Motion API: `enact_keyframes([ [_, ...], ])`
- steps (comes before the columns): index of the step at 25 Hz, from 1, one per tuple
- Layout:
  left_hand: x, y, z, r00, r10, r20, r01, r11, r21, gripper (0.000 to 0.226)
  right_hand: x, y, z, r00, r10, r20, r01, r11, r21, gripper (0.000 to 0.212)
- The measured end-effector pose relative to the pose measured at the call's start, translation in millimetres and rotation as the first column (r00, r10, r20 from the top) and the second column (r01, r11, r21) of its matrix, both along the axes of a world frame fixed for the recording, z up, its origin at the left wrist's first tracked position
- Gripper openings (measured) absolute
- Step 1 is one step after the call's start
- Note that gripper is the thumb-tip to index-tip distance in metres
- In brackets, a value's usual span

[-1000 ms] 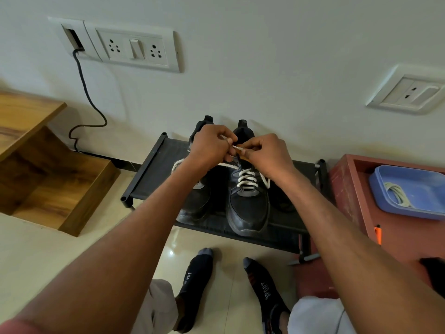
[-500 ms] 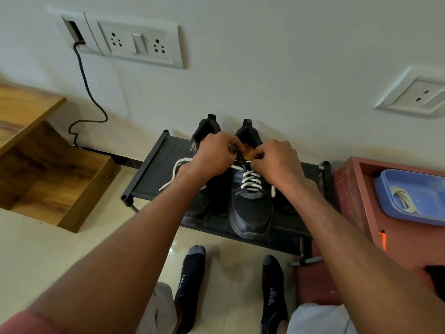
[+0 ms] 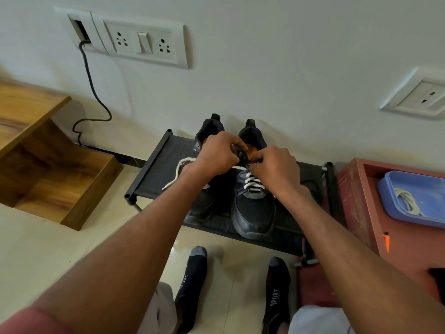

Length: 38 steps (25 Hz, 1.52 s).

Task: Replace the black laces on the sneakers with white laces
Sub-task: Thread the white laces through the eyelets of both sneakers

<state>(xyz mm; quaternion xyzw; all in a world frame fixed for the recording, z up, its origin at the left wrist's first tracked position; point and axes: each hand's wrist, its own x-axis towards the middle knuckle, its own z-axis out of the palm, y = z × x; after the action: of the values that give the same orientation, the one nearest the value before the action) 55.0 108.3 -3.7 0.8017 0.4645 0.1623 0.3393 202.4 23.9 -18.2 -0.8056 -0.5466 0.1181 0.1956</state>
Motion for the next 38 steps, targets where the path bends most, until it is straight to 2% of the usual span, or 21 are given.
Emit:
enact_keyframes([
  [2, -0.5, 0.9, -2.5, 1.000, 0.009, 0.001, -0.009, 1.000, -0.001, 0.041, -1.5, 1.3, -2.1, 1.000, 0.020, 0.009, -0.020, 1.000, -0.003, 0.017],
  [6, -3.5, 4.5, -7.4, 0.998, 0.055, 0.015, -0.055, 0.998, -0.021, 0.033, 3.2, 6.0, -1.8, 0.987, -0.014, -0.160, 0.023, 0.998, 0.058, 0.019],
  [10, -4.9, 5.8, -9.0, 0.997, 0.079, 0.017, -0.078, 0.996, -0.044, 0.029, 2.8, 3.1, -4.3, 0.985, -0.005, -0.175, -0.003, 0.999, -0.042, 0.018],
  [15, -3.7, 4.1, -6.1, 0.997, 0.075, -0.001, -0.075, 0.997, -0.013, 0.024, 7.7, 2.6, -4.0, 0.965, -0.043, -0.258, 0.036, 0.999, -0.031, 0.017],
  [18, -5.3, 2.4, -5.1, 0.996, 0.091, -0.004, -0.091, 0.996, 0.002, 0.020, 11.5, 2.6, -0.8, 0.931, -0.044, -0.362, 0.031, 0.999, -0.041, 0.013],
  [20, -6.4, 1.4, -5.0, 0.997, 0.073, -0.024, -0.073, 0.997, 0.007, 0.017, 17.1, 2.4, 4.5, 0.930, -0.040, -0.365, 0.021, 0.998, -0.056, 0.018],
  [23, -3.4, -0.8, -6.5, 0.995, 0.044, -0.086, -0.040, 0.998, 0.040, 0.013, 20.8, 4.2, 4.8, 0.936, -0.024, -0.351, 0.001, 0.998, -0.064, 0.014],
  [27, -2.0, -0.8, -7.6, 0.993, 0.033, -0.111, -0.029, 0.999, 0.036, 0.015, 10.3, 4.1, -0.9, 0.906, -0.039, -0.422, 0.024, 0.999, -0.041, 0.017],
  [29, -4.2, 1.1, -7.6, 0.994, 0.018, -0.108, -0.016, 1.000, 0.020, 0.012, 9.2, 5.2, -0.6, 0.915, -0.029, -0.402, 0.009, 0.999, -0.052, 0.018],
  [31, -3.6, 0.1, -6.3, 0.997, 0.011, -0.072, -0.012, 1.000, -0.022, 0.007, 11.7, 6.4, 0.7, 0.960, 0.013, -0.278, -0.041, 0.995, -0.096, 0.014],
  [33, 0.0, -2.5, -7.6, 0.999, 0.013, -0.050, -0.016, 0.998, -0.053, 0.022, 12.3, 6.1, 5.4, 0.979, 0.047, -0.199, -0.076, 0.987, -0.140, 0.005],
  [35, 3.7, -5.6, -9.6, 0.998, 0.045, -0.035, -0.048, 0.997, -0.062, 0.026, 11.5, 6.0, 10.0, 0.944, 0.069, -0.322, -0.123, 0.981, -0.148, 0.012],
  [38, 5.3, -7.8, -10.1, 0.995, 0.097, 0.029, -0.093, 0.988, -0.121, 0.022, 16.2, 5.2, 19.1, 0.869, 0.050, -0.492, -0.168, 0.966, -0.198, 0.025],
])
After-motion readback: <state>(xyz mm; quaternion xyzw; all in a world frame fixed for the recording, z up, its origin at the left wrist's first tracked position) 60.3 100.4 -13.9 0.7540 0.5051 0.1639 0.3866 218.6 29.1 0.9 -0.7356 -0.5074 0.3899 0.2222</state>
